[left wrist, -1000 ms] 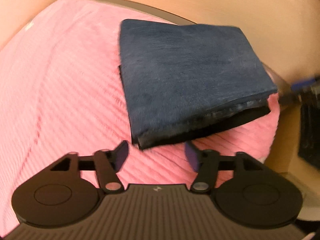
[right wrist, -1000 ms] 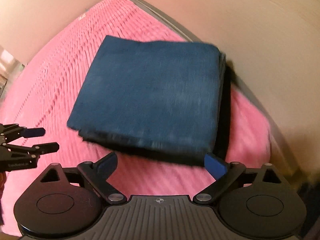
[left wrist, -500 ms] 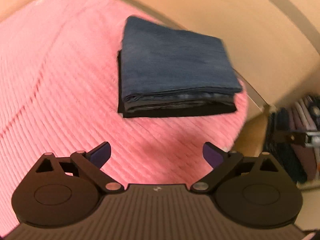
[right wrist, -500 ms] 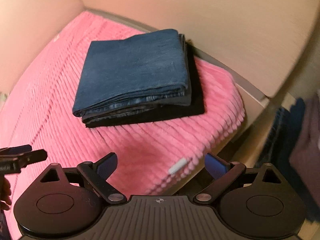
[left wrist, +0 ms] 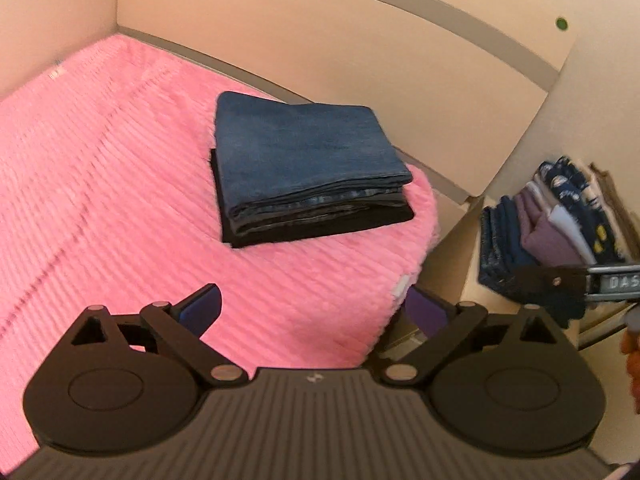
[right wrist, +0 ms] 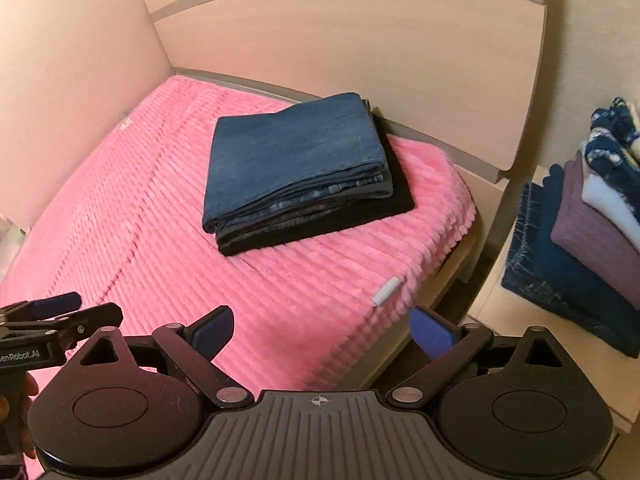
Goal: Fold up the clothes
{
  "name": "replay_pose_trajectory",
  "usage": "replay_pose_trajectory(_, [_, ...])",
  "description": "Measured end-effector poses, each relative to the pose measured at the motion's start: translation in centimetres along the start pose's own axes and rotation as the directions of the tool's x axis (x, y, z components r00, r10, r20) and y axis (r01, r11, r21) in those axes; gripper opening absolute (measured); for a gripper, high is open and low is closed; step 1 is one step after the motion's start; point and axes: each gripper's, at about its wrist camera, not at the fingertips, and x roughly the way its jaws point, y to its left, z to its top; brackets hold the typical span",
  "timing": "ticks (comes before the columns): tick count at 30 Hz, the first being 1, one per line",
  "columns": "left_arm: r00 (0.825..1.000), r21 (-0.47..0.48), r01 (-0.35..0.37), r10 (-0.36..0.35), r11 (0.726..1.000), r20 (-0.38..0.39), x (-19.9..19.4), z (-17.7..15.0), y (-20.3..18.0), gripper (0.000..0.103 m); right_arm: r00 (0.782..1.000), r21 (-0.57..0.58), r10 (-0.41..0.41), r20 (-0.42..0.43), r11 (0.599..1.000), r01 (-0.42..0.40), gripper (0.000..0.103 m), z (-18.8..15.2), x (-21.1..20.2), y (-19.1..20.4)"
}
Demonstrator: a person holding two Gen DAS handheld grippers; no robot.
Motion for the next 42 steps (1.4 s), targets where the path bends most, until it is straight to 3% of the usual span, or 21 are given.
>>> replay_pose_trajectory(6, [0.999,-0.003,-0.024,0.024,1.0,-0.03,-0.1,0.7,-1.5,0.094,1.0,-0.069,0.03,0.01,0.997,-0.029,0.098,2.3,-0.2,-0.3])
replay_pose_trajectory(10, [1.0,-0.034,-0.01,0.009,0.999,-0.005,0.0,1.1,-2.5,0.093,0.998,-0.12,0.06,0.009,0.991,-0.059,0.098,3.9,-0.5,-0.8])
replay_pose_trajectory(15, [0.999,-0.077,-0.046,0.045,0.996,-0.015,0.8,1.4,-3.9,0.093,0.997,-0.169,0.071,-0.008,0.983,-0.071,0.098,4.7,-0.6,-1.9])
replay_pose_trajectory(21, [0.991,-0.062,-0.13,0.127,0.99,-0.044,1.5,1.9,-5.2,0.094,0.997,-0.183,0.076,-0.011,0.98,-0.077,0.098,5.2,-0.5,-2.8])
replay_pose_trajectory(42, [0.979,-0.068,-0.204,0.202,0.977,-0.033,1.6,2.6,-5.7,0.097,0.998,-0.282,0.03,0.051,0.959,-0.014,0.098,4.5,-1.1,-0.7])
